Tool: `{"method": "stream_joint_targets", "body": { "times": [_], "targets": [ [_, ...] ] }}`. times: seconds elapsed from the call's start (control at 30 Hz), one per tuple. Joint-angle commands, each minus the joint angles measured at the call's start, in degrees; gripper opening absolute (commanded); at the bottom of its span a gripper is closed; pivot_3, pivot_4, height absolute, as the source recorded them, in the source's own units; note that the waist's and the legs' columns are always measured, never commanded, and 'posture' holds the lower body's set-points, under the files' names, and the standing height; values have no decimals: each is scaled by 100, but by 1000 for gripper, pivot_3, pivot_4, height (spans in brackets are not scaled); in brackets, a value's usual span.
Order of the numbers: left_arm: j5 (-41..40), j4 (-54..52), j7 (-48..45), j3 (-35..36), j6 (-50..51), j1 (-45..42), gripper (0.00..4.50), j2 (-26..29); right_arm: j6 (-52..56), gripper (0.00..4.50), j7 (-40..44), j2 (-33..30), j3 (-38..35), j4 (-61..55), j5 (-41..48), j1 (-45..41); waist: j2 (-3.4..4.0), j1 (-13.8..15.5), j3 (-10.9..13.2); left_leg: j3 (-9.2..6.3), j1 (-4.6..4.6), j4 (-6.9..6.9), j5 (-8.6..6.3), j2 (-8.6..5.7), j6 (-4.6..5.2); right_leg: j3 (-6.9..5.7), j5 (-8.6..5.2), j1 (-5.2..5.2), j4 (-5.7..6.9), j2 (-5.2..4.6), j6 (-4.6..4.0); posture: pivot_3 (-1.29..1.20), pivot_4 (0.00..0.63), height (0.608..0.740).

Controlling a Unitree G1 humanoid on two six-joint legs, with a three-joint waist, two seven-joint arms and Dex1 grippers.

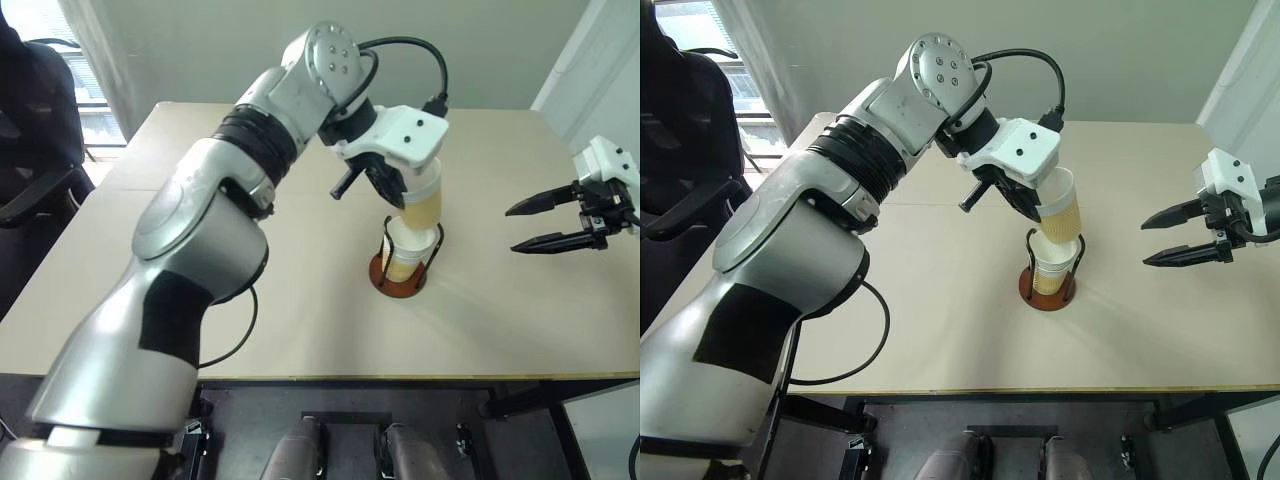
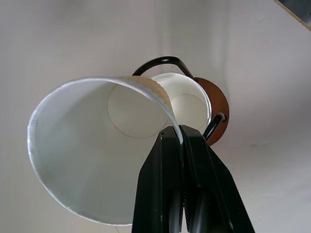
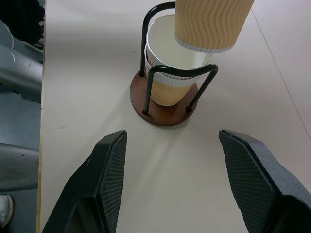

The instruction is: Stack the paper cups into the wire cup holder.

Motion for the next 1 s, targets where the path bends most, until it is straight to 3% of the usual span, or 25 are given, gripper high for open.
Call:
{"method": "stream_joint_targets", "body": {
  "times": [0.03,1.0],
  "targets": [
    [16,-36,-155,88,-74,-66,56,34,-7,3037,21,-134,-284,-101,94,-41,0,0,0,0,0,0,0,0,0,0,0,0,0,0,0,0,150,740],
    [-751,-627,-155,-836,200,-1,56,293,0,3037,21,-109,-343,-116,19,4,0,2,0,1,1,5,1,0,1,0,3,3,2,0,5,0,150,740]
  ]
}}
